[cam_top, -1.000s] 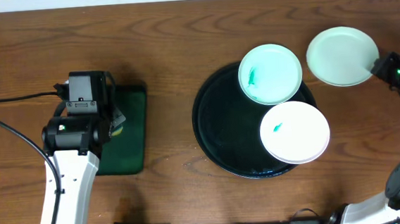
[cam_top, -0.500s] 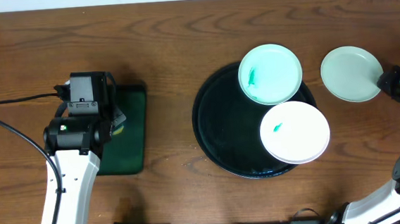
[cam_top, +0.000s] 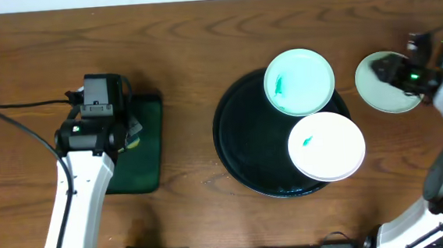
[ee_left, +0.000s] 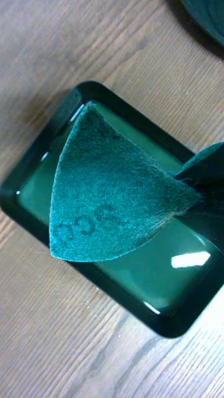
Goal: Clean dirty plates on tray and stack at the side
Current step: 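Move the right gripper to the rim of the back green plate, then scrub the back green plate with the sponge in the left gripper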
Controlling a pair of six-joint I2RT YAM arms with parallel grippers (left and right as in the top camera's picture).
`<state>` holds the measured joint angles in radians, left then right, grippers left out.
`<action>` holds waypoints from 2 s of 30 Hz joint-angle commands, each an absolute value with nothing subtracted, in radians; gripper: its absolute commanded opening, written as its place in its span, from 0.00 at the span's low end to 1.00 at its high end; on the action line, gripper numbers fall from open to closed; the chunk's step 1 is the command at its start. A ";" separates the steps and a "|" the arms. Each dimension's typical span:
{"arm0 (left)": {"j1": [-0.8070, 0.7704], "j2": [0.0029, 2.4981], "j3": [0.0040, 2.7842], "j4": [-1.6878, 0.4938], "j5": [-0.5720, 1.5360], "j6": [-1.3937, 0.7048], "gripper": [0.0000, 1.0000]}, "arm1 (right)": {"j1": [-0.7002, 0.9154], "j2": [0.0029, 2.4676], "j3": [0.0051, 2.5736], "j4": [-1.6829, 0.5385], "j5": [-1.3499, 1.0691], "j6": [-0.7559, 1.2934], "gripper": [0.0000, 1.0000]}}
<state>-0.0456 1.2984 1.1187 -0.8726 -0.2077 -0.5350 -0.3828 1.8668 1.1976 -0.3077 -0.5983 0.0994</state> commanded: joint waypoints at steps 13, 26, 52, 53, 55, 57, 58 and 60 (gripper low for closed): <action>-0.041 1.332 1.114 -0.845 -0.186 -0.554 0.07 | -0.046 1.847 1.213 -0.383 -0.127 -0.022 0.57; -0.041 1.332 1.114 -0.839 -0.186 -0.554 0.07 | -0.038 1.938 1.213 -0.335 -0.177 -0.024 0.31; -0.218 1.405 1.114 -0.631 0.217 -0.511 0.07 | 0.109 1.914 1.215 -0.483 -0.418 0.109 0.01; -0.242 1.424 1.114 -0.610 0.217 -0.528 0.07 | 0.123 1.916 1.214 -0.492 -0.337 0.138 0.01; -0.289 1.468 1.114 -0.565 0.217 -0.566 0.07 | 0.146 1.917 1.212 -0.503 -0.262 0.146 0.01; -0.338 1.522 1.114 -0.512 0.217 -0.604 0.07 | 0.165 1.917 1.209 -0.508 -0.247 0.146 0.01; -0.360 1.548 1.114 -0.485 0.217 -0.618 0.07 | 0.172 1.917 1.209 -0.509 -0.247 0.151 0.01; -0.406 1.598 1.114 -0.422 0.218 -0.637 0.07 | 0.185 1.917 1.209 -0.509 -0.247 0.161 0.01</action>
<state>-0.3592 1.5501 1.1183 -0.4633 0.2054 -0.5812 0.1642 1.9366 1.2011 -0.5079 -0.3084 0.1238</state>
